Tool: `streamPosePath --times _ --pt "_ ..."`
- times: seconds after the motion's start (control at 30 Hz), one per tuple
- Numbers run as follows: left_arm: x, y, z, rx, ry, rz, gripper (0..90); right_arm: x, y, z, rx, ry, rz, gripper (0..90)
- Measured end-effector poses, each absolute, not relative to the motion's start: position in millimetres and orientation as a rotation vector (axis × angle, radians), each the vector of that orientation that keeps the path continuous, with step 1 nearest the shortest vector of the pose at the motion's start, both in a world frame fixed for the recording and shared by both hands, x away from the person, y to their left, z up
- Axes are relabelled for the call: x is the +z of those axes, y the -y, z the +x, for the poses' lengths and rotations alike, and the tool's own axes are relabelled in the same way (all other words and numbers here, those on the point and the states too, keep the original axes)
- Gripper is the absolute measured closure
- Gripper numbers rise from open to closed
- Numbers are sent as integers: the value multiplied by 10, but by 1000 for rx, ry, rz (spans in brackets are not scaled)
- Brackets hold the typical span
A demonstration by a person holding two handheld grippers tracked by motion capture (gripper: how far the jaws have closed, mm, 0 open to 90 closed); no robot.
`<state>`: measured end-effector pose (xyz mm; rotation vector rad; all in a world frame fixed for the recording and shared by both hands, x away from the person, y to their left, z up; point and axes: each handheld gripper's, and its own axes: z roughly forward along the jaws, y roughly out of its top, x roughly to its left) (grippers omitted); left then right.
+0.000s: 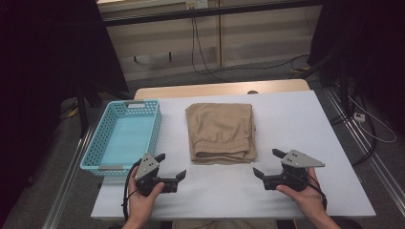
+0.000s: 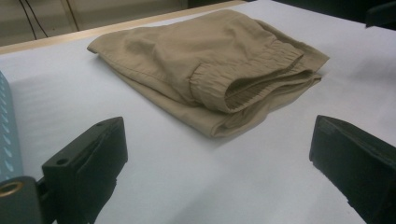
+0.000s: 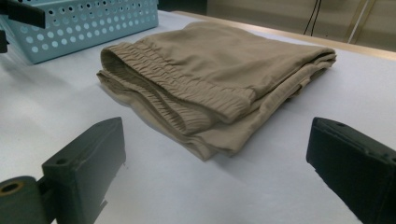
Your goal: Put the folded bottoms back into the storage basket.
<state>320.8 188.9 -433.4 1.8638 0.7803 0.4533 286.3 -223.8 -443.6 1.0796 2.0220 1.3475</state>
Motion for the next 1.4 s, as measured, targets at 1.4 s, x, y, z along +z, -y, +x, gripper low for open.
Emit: streamPosePath --times 1.4 --pt "-4362 -1776 3160 435 -728 1908 48 -4204 1515 3410 1171 -2456 879 56"
